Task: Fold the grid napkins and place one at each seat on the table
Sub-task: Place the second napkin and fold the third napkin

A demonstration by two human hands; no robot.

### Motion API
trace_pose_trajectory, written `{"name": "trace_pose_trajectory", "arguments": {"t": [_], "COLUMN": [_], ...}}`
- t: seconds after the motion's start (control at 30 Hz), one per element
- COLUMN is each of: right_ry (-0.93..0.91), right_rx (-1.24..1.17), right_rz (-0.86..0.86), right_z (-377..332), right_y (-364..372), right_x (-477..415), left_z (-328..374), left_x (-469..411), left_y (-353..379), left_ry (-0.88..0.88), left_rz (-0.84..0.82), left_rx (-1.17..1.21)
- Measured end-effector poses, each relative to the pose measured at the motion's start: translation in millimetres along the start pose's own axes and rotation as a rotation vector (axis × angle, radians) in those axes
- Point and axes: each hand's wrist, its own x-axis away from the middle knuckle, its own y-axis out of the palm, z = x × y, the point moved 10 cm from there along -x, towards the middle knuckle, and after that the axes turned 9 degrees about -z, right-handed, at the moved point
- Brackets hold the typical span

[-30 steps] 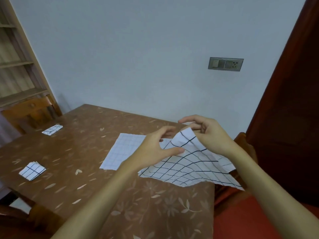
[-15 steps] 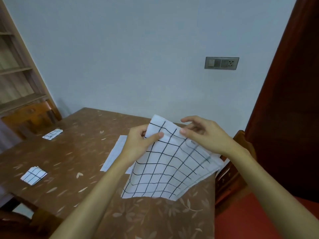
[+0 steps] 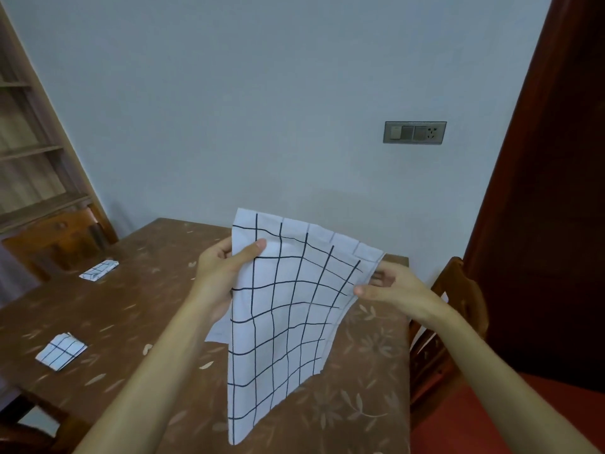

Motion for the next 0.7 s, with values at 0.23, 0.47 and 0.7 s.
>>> {"name": "trace_pose_trajectory", "arguments": {"t": [0.23,0.47,0.7], "right_ry": [-0.069,-0.036,-0.047], "right_rx": [-0.034,-0.055,-0.206], "right_rz": [0.263,0.256,0.198], "right_z": [-6.5,-1.7,-5.2], "right_y": [-10.6,-14.9,-0.5], "right_x": [-10.6,-17.6,-22.1], "left_z": [1.5,2.2,-2.9], "left_x": [0.4,-2.6,-8.3], "left_y": [-2.7,-12.1,-9.9], "left_ry": [0.000,0.027,0.020], "left_rz": [0.001,-0.001,-0.007], "left_rx": [-0.020,-0.068,-0.022]}}
